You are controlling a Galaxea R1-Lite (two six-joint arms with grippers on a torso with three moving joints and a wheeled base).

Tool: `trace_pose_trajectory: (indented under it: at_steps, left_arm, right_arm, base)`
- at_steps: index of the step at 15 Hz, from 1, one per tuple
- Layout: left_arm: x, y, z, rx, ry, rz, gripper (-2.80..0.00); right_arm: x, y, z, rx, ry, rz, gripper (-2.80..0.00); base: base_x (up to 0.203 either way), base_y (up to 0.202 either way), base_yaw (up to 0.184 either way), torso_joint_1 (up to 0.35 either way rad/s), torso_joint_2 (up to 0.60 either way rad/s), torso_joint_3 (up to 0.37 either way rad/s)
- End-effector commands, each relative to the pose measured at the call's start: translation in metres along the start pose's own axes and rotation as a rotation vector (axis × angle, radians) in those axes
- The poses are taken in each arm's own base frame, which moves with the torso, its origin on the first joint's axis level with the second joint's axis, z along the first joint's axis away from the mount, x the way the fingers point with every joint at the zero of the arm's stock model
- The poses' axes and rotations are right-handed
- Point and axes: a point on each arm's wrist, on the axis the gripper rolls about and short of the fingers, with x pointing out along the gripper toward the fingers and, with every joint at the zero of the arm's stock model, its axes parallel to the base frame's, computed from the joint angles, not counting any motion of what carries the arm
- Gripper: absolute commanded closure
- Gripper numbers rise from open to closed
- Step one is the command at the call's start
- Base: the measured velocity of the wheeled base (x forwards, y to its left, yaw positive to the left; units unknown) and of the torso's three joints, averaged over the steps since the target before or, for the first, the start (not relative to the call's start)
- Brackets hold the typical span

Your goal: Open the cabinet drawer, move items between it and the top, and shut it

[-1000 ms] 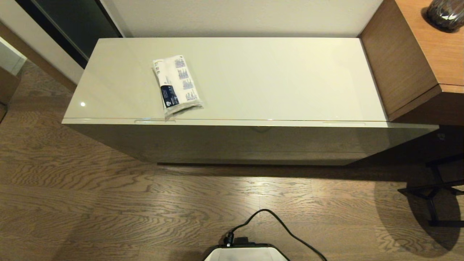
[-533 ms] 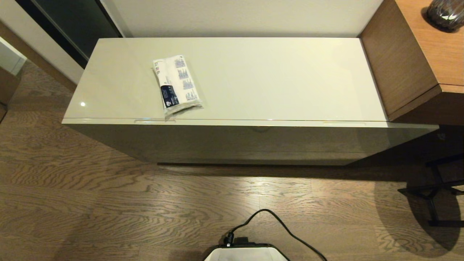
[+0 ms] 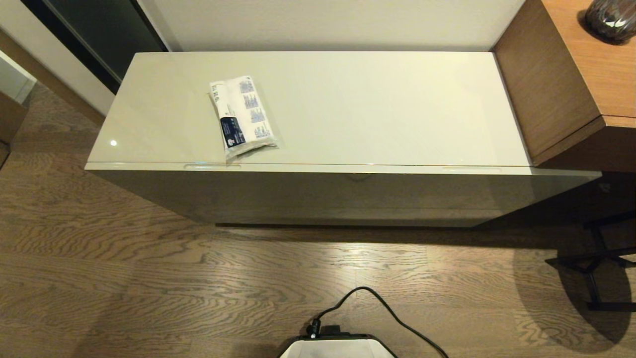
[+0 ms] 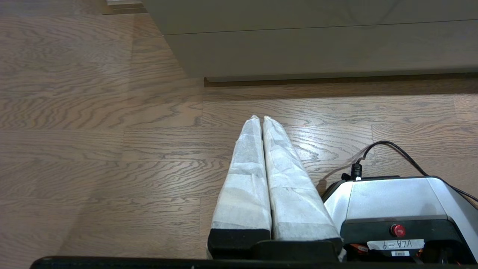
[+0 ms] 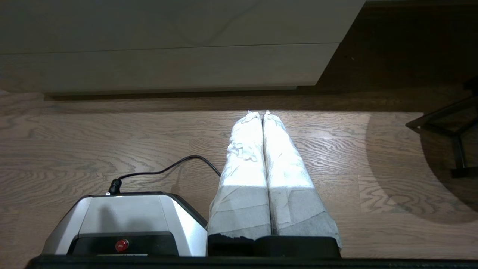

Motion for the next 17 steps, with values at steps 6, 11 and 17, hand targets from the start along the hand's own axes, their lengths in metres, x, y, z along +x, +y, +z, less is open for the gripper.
trace_pose_trajectory:
  at_steps: [6,11,17]
  left_arm:
    - [0.0000,-0.0001,-0.0004,0.000,0.000,0.000,0.00]
    - [0.0000,-0.0001,-0.0004,0.000,0.000,0.000,0.00]
    - [-0.0001,0.0000,0.0000,0.000,-0.002,0.001,0.00]
  right_arm:
    - [0.0001,0.0000,-0.0004,0.002,0.001,-0.002,0.00]
    - [0.0001,0.0000,-0.0002,0.005,0.000,-0.002,0.00]
    - [0.0002,-0.0001,-0.0006,0.005,0.001,-0.002,0.00]
  base:
    - [0.000,0.000,0.000,0.000,0.00,0.000]
    - [0.000,0.000,0.000,0.000,0.00,0.000]
    - [0.000,0.000,0.000,0.000,0.00,0.000]
